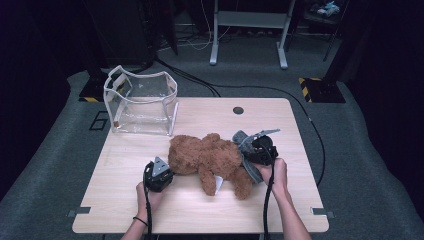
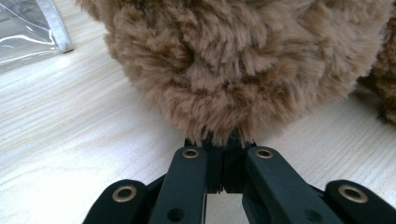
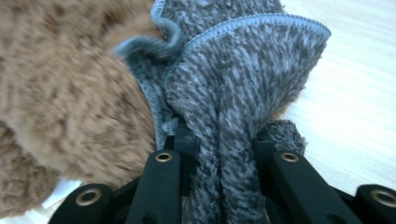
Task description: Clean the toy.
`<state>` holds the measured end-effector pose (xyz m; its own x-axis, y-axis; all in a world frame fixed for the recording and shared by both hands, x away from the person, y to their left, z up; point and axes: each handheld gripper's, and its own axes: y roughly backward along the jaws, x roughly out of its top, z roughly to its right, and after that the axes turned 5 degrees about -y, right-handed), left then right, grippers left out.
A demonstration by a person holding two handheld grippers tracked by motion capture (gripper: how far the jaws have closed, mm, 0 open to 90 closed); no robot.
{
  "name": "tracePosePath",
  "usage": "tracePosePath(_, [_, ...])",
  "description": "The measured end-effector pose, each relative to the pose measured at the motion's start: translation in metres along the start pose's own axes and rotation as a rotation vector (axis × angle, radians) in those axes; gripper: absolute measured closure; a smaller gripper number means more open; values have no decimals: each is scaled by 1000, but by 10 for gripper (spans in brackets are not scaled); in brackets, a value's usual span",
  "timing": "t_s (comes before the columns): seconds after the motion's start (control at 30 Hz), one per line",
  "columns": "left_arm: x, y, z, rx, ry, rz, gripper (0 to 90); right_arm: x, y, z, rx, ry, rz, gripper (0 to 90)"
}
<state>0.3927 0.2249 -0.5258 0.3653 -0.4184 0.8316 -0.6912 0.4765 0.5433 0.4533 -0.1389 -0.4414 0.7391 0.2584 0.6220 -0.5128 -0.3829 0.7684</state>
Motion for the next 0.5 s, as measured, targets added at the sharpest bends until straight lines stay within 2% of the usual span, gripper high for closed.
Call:
tracePosePath(0.1, [0, 0, 0, 0, -5, -4, 888, -1, -5, 2, 2, -6, -10, 729])
tracePosePath(0.2, [0, 1, -1, -6, -7, -10, 888, -4, -16, 5, 4, -22, -63, 728])
tracePosePath(0.27, [0, 0, 0, -3, -6, -4, 888, -7, -21, 7, 0, -28, -72, 727])
tracePosePath(0.4, [0, 1, -1, -9, -7, -7, 888, -9, -31, 7, -30, -28, -113, 723])
tracePosePath(0.5, [0, 1, -1, -11, -6, -7, 888, -9, -31, 10, -35, -31, -116, 721])
